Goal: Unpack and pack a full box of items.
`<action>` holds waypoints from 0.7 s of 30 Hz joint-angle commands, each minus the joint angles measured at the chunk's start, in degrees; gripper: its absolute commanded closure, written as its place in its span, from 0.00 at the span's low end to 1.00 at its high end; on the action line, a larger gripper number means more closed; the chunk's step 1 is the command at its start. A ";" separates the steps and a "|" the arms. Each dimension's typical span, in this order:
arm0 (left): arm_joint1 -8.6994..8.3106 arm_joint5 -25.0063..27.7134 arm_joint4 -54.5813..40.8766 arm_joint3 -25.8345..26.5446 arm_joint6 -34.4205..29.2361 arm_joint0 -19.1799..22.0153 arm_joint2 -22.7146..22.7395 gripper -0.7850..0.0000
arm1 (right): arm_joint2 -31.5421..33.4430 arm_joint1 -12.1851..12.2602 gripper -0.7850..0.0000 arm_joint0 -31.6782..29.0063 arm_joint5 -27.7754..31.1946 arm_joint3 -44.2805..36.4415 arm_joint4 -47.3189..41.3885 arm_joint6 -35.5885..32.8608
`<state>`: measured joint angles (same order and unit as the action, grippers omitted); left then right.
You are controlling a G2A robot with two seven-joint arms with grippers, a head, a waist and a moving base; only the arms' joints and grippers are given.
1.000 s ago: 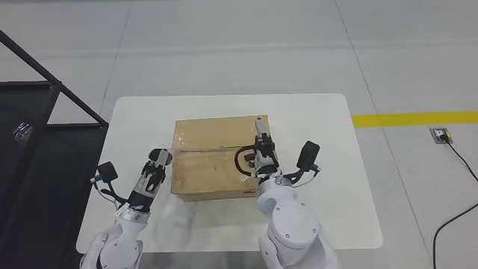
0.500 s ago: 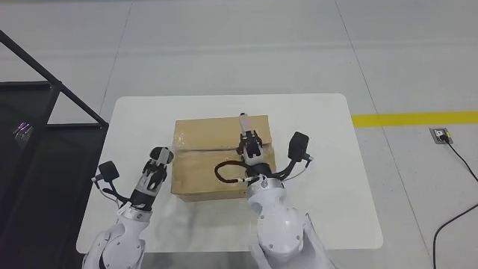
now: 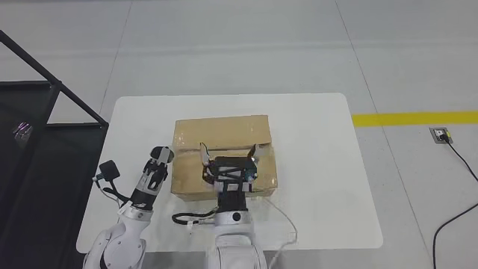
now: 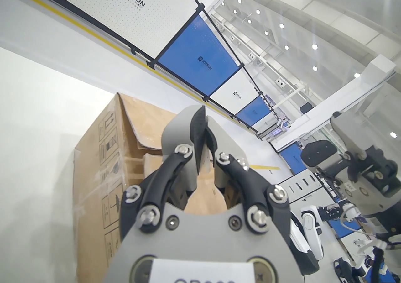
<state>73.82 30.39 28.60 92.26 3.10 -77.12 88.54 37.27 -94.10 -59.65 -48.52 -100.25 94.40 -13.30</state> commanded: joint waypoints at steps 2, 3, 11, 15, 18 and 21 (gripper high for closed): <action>-0.03 -0.18 0.07 0.04 -0.19 0.05 -0.08 1.00 | 1.44 0.58 0.00 -1.75 4.58 -2.29 18.91 -16.38; -0.03 -0.23 0.02 0.06 -0.25 0.07 -0.10 1.00 | 1.92 0.59 0.00 -2.34 6.58 -3.48 23.20 -21.20; -0.10 -0.66 0.13 0.11 -0.21 0.28 -0.11 1.00 | 3.89 0.14 0.00 -3.76 8.48 -6.19 33.53 -32.28; -0.11 -0.94 0.25 0.11 -0.37 0.50 -0.29 1.00 | 3.89 0.14 0.00 -3.76 8.48 -6.19 33.53 -32.28; -0.14 -1.06 0.40 0.20 -0.35 0.56 -0.31 1.00 | 3.77 0.20 0.00 -3.90 9.71 -5.81 33.94 -31.16; -0.16 -1.30 0.40 0.24 -0.27 0.53 -0.24 1.00 | 4.55 0.12 0.00 -3.78 15.96 -2.14 43.16 -33.42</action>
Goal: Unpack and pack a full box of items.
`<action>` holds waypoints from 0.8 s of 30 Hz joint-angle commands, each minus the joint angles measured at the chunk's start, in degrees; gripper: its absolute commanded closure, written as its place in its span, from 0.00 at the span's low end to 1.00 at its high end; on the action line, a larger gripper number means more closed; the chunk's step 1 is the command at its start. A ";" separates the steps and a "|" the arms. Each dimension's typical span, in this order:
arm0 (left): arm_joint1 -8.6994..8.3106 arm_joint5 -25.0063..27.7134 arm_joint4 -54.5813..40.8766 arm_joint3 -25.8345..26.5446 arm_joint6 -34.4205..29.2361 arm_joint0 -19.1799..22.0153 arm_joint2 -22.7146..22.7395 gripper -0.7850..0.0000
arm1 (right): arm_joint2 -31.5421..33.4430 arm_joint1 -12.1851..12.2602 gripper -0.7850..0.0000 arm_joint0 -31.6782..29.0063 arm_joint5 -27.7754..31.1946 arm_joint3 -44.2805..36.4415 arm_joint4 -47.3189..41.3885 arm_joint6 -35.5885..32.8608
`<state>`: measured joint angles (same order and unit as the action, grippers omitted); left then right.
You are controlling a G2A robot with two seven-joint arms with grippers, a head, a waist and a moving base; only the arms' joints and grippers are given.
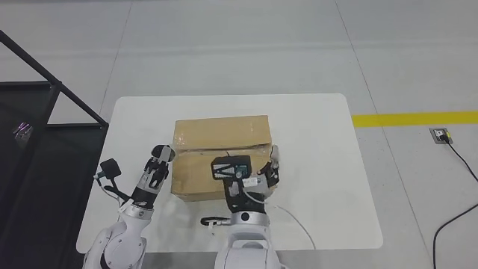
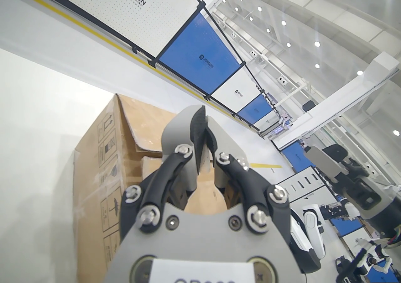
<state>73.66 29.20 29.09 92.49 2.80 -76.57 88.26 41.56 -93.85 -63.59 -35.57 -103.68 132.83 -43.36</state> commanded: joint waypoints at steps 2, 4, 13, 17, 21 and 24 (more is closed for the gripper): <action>-0.02 -0.20 -0.16 0.04 0.05 -0.03 0.06 1.00 | -0.87 -0.84 0.00 0.99 7.70 2.95 12.42 -9.39; -0.03 -0.29 -0.22 0.01 -0.03 0.00 -0.01 1.00 | -1.40 -1.84 0.00 2.04 11.75 4.69 18.21 -17.53; -0.07 -0.32 -0.36 -0.30 -0.39 0.44 -0.39 1.00 | -2.43 -5.98 0.00 7.78 28.15 12.50 19.00 -31.02; -0.07 -0.40 -0.38 -0.47 -0.33 0.56 -0.59 1.00 | -1.35 -7.18 0.00 9.38 29.20 15.62 16.86 -30.27; -0.09 -0.26 -0.41 -0.46 -0.34 0.51 -0.72 1.00 | -0.77 -8.15 0.00 10.43 27.87 18.48 17.35 -28.88; -0.11 -0.11 -0.53 -0.46 -0.28 0.40 -0.71 1.00 | -0.61 -8.78 0.00 10.87 26.83 19.93 18.47 -27.67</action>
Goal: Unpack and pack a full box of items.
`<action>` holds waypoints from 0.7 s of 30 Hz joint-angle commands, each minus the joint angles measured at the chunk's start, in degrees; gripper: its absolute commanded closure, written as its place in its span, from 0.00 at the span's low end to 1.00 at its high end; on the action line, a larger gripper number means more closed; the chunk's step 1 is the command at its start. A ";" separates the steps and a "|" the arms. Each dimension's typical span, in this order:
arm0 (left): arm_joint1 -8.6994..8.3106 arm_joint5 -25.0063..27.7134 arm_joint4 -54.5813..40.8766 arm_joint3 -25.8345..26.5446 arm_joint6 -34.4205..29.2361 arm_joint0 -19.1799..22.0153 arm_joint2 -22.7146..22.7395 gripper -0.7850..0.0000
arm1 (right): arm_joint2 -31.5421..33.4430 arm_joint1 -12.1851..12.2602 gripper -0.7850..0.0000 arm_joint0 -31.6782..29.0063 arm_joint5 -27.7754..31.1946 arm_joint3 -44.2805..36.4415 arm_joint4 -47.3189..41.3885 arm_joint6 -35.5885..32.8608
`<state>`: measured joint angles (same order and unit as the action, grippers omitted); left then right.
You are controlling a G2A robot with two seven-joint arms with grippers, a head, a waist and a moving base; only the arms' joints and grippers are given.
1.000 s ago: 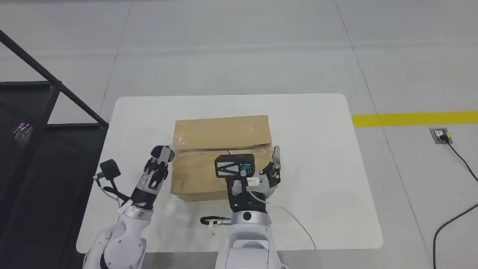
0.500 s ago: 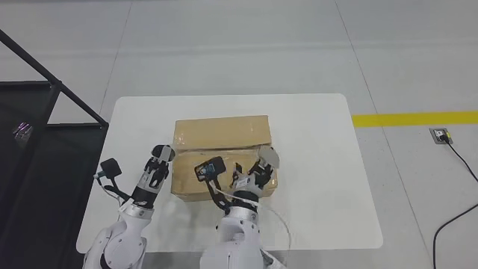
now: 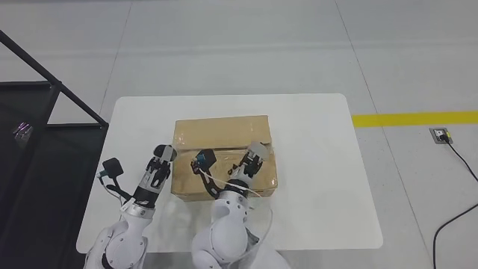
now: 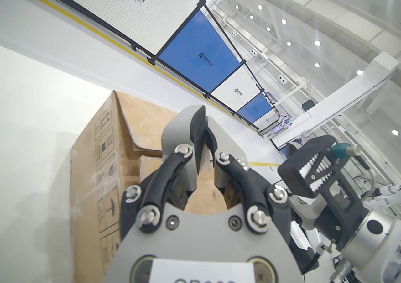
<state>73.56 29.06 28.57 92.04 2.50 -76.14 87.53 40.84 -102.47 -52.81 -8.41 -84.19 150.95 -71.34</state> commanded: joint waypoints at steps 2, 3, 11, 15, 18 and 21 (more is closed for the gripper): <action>-0.03 -0.02 -0.12 -0.05 -0.05 -0.11 0.05 1.00 | 0.45 -0.55 0.00 0.21 -0.85 1.38 0.71 0.78; -0.04 0.07 -0.22 -0.04 -0.18 -0.14 0.04 1.00 | 0.85 -0.71 0.00 0.36 -0.86 1.81 0.64 1.21; -0.05 -0.57 -2.81 0.08 -1.68 -0.26 -0.22 1.00 | 3.63 -1.50 0.00 0.72 2.15 3.99 0.20 5.96; -0.06 -1.76 -4.28 0.22 -2.69 -0.22 -0.22 1.00 | 4.04 -1.91 0.00 0.43 1.21 4.77 1.82 7.28; -0.06 -2.72 -5.37 0.42 -3.59 -0.26 -0.34 1.00 | 4.53 -2.18 0.00 0.01 -0.06 5.09 2.89 8.21; -0.03 -3.74 -6.51 0.60 -4.35 -0.16 -0.60 1.00 | 5.24 -2.50 0.00 -0.54 -1.50 5.05 3.96 7.62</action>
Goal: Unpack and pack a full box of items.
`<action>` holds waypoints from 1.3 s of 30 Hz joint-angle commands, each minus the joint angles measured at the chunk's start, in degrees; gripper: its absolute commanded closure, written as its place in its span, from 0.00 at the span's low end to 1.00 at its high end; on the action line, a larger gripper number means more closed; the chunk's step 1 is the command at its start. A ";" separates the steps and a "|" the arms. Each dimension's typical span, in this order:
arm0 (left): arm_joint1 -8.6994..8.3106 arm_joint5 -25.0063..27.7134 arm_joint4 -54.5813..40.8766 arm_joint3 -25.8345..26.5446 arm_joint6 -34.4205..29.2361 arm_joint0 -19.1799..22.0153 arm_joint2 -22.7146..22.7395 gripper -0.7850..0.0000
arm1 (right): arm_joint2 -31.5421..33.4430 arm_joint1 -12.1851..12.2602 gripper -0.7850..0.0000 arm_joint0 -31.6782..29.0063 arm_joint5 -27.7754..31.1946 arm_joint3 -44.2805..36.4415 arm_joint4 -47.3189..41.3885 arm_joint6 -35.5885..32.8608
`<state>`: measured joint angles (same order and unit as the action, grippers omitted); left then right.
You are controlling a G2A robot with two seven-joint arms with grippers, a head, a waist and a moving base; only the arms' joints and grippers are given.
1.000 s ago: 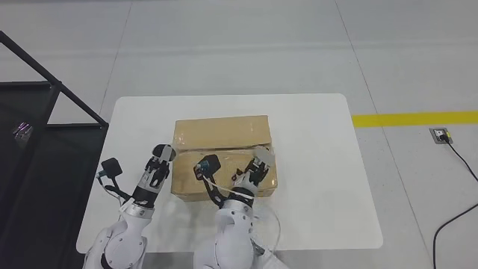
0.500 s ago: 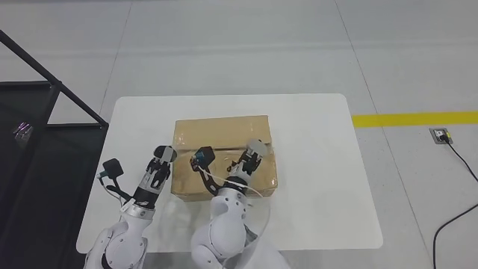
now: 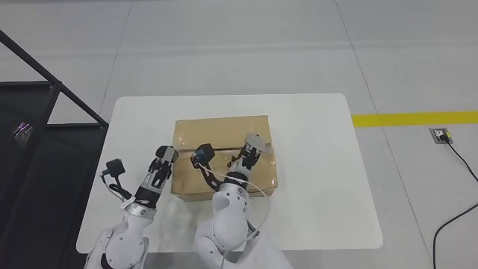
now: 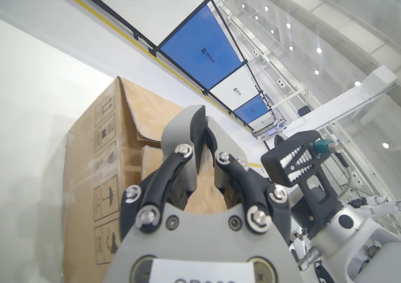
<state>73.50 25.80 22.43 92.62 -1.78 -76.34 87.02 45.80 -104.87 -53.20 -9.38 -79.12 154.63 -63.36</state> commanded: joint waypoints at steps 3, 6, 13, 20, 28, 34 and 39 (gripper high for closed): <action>0.06 -1.22 -1.05 -0.06 -0.55 0.31 -0.40 1.00 | 1.29 -0.41 0.00 -0.49 -1.81 0.06 0.69 -0.54; 0.10 -2.08 -2.51 -0.25 -1.39 0.52 -0.65 1.00 | 2.19 -0.76 0.00 -0.84 -2.78 0.25 0.61 -0.56; 0.13 -3.14 -5.99 -0.20 -3.04 0.89 -0.79 1.00 | 3.59 -1.52 0.00 -1.08 -3.67 0.60 0.75 0.59; 0.18 -4.67 -9.86 -0.25 -4.49 1.43 -0.72 1.00 | 5.29 -2.04 0.00 -1.31 -7.54 0.11 0.77 0.60; 0.11 -5.18 -12.17 -0.47 -5.80 1.52 -0.35 1.00 | 6.13 -1.48 0.00 -3.71 -9.95 -3.60 0.31 2.87; 0.10 -5.49 -14.68 -0.40 -6.77 1.41 -0.22 1.00 | 5.92 -1.00 0.00 -5.73 -12.24 -6.90 1.08 4.60; 0.09 -5.70 -17.06 -0.26 -7.39 1.10 0.12 1.00 | 6.22 -0.32 0.00 -8.64 -14.85 -10.36 -0.63 8.86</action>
<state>73.62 20.12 5.54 92.35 -9.04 -75.19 87.01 51.81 -105.31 -61.38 -24.17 -89.07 154.34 -55.10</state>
